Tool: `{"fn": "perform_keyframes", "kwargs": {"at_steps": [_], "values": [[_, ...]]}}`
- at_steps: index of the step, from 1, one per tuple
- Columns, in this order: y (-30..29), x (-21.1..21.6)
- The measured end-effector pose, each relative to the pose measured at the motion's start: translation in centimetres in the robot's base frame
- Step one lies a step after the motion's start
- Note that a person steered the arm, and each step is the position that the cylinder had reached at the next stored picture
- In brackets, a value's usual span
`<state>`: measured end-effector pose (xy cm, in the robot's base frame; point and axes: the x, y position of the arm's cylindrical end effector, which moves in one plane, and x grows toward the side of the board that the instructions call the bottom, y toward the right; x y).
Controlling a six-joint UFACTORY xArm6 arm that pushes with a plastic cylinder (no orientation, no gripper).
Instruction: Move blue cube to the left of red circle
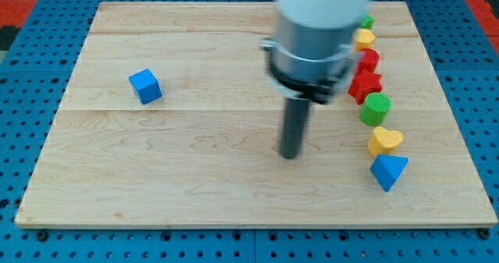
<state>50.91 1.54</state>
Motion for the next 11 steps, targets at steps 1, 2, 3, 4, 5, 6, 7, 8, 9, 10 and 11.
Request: {"fn": "perform_keyframes", "kwargs": {"at_steps": [1,2,3,4,5,6,7,8,9,10,11], "values": [[-13.3,-4.0],[-20.6,-8.5],[-23.3,-10.6],[-15.4,-11.1],[-9.7,-13.4],[-3.5,-15.9],[-0.2,-15.7],[-0.7,-12.6],[2.9,-12.0],[8.1,-14.6],[8.6,-18.4]]}}
